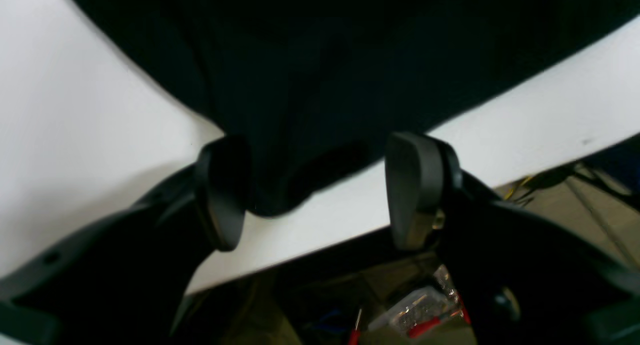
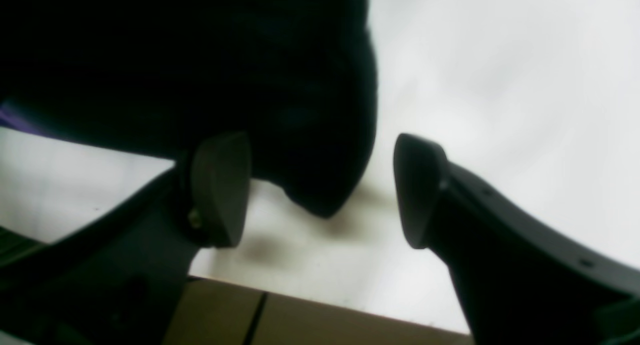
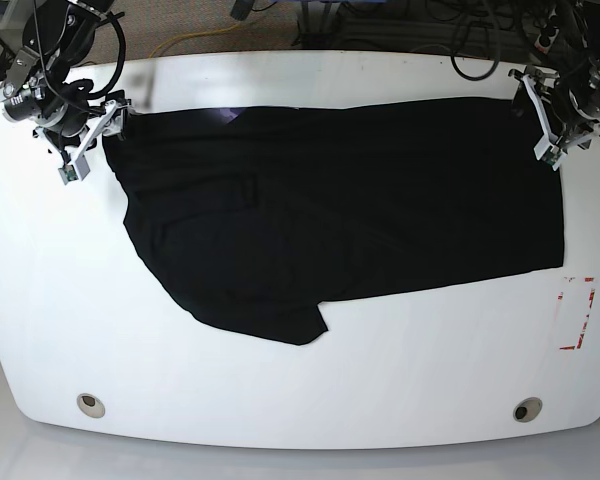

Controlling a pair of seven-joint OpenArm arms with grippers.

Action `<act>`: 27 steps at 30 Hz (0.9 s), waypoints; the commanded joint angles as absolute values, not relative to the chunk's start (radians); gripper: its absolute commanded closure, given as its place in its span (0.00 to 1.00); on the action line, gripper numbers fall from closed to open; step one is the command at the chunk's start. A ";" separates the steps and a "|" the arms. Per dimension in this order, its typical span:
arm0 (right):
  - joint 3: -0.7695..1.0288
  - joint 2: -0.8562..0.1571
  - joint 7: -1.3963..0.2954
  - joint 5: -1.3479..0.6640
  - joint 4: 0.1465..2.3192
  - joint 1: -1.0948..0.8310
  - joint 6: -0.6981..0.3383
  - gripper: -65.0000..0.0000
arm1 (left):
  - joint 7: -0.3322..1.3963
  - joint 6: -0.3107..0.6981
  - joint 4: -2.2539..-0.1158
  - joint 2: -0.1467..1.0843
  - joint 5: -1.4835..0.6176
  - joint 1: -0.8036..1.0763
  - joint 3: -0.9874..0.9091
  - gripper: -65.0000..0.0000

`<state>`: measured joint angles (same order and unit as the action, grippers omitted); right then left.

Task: Fold the T-shirt properly
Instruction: 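Pull the folded edge apart with both grippers to straighten the shirt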

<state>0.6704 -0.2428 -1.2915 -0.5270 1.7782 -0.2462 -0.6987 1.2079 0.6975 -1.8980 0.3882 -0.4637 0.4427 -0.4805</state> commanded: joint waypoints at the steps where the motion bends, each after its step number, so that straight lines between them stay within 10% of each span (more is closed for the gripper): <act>1: 0.676 -0.262 -1.253 -0.536 1.745 -0.240 -0.698 0.34 | 1.165 0.698 -1.908 0.406 -0.423 0.447 -0.484 0.40; 12: 0.676 -0.257 -1.168 -0.386 1.661 -0.226 -0.698 0.39 | 1.075 0.698 -1.736 0.407 -0.392 0.417 -0.483 0.40; 16: 0.676 -0.254 -1.164 -0.383 1.661 -0.226 -0.698 0.70 | 1.075 0.698 -1.709 0.410 -0.390 0.409 -0.484 0.48; 19: 0.674 -0.255 -1.165 -0.394 1.664 -0.231 -0.698 0.89 | 1.075 0.698 -1.710 0.410 -0.390 0.412 -0.484 0.72; 27: 0.674 -0.317 -1.167 -0.463 1.679 -0.291 -0.698 0.84 | 1.076 0.698 -1.712 0.464 -0.378 0.444 -0.483 0.78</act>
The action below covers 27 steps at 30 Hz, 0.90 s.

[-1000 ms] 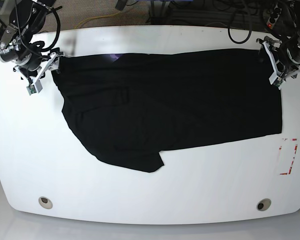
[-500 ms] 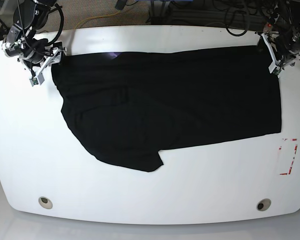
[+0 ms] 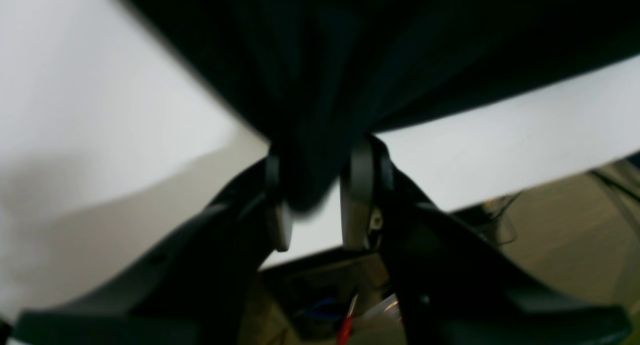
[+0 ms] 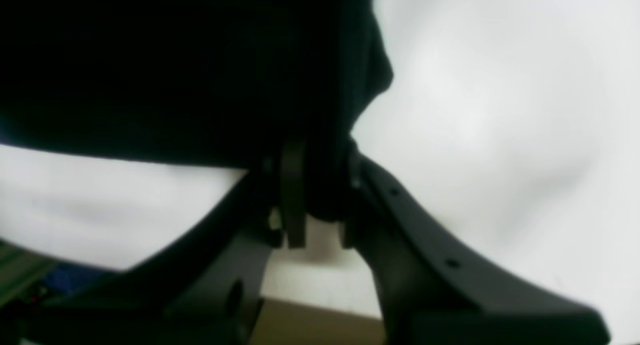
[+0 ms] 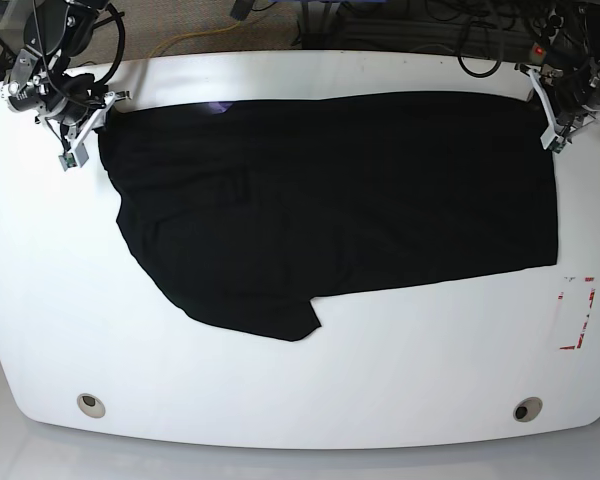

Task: Fold the T-shirt properly
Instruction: 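Pull the folded edge apart with both grippers to straighten the shirt, then release the folded edge and lift both grippers off the shirt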

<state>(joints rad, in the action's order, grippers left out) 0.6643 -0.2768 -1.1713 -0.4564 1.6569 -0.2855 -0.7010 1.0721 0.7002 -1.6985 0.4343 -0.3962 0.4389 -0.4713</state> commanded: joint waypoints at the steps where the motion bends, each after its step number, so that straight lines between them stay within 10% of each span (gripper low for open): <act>1: 0.674 -0.325 -1.167 -0.475 1.679 -0.300 -0.698 0.84 | 1.076 0.698 -1.712 0.464 -0.377 0.444 -0.483 0.78; 7: 0.674 -0.363 -1.167 -0.533 1.681 -0.348 -0.698 0.78 | 1.076 0.698 -1.707 0.493 -0.374 0.453 -0.483 0.78; 15: 0.684 -0.354 -1.167 -0.539 1.811 -0.407 -0.698 0.14 | 1.102 0.698 -1.830 0.493 -0.378 0.475 -0.489 0.73; 27: 0.657 -0.352 -1.167 -0.538 1.894 -0.271 -0.698 0.15 | 1.230 0.698 -1.988 0.390 -0.371 0.361 -0.472 0.56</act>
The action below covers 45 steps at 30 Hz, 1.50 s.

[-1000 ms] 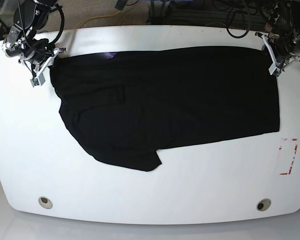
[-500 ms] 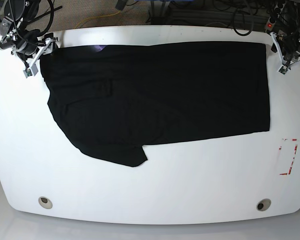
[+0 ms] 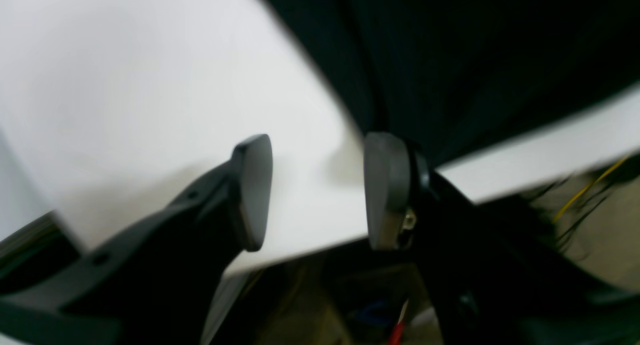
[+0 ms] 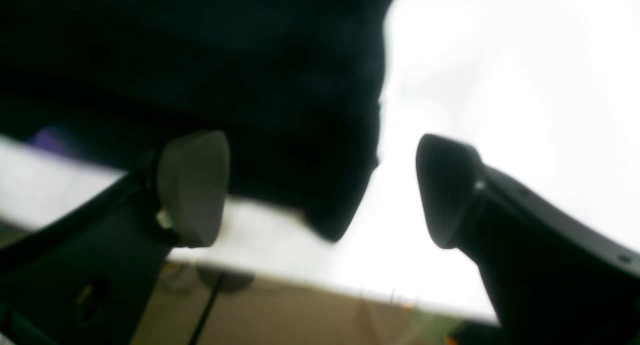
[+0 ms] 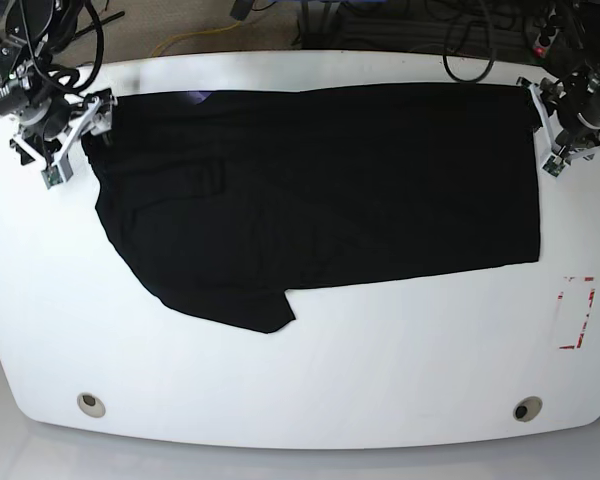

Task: Fold the T-shirt properly
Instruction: 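Release the folded edge and lift both grippers off the shirt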

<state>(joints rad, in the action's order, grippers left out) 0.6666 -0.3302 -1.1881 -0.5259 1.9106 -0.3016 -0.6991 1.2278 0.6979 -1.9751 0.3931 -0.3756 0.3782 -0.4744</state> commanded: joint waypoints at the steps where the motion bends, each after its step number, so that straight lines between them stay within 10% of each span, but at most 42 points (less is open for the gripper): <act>1: 0.634 -0.355 -1.167 -0.532 1.863 -0.236 -0.698 0.15 | 1.242 0.698 -1.986 0.367 -0.369 0.340 -0.452 0.56; 22: 0.423 -0.360 -1.058 -0.409 1.403 0.104 -0.698 0.17 | 1.213 0.698 -1.830 0.282 -0.173 0.312 -0.283 0.57; 38: 0.412 -0.360 -1.029 -0.410 1.357 0.120 -0.698 0.70 | 1.184 0.698 -1.794 0.294 -0.173 0.315 -0.283 0.57; 45: 0.415 -0.361 -1.029 -0.409 1.414 0.114 -0.698 0.75 | 1.184 0.698 -1.794 0.294 -0.173 0.315 -0.283 0.57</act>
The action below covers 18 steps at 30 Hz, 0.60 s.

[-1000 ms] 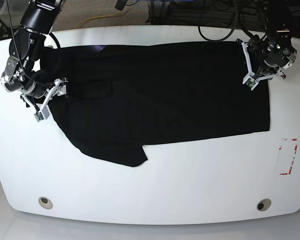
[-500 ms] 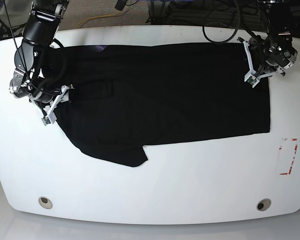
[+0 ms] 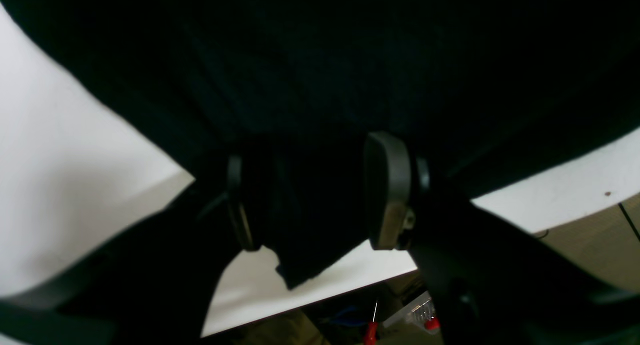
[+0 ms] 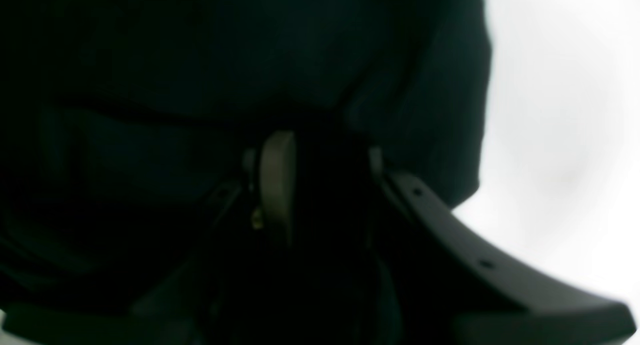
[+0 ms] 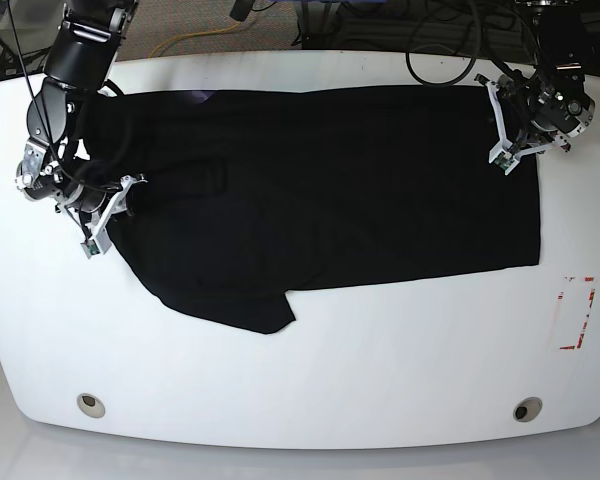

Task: Fold the T-shirt properly
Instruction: 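Release the folded edge and lift both grippers off the shirt, then move both grippers across the shirt to the corners of its opposite edge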

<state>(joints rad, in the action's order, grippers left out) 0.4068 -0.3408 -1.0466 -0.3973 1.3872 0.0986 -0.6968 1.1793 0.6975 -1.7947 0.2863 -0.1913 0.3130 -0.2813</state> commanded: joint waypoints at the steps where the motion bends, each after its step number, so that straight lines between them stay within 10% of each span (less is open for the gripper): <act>1: 0.415 -0.361 -1.029 -0.409 1.414 0.114 -0.698 0.75 | 1.184 0.698 -1.794 0.294 -0.173 0.315 -0.283 0.57; 7: 0.415 -0.361 -1.029 -0.407 1.405 0.114 -0.698 1.00 | 1.184 0.698 -1.794 0.294 -0.173 0.315 -0.283 0.57; 18: 0.415 -0.360 -1.029 -0.410 1.425 0.114 -0.698 1.00 | 1.184 0.698 -1.794 0.297 -0.173 0.315 -0.283 0.57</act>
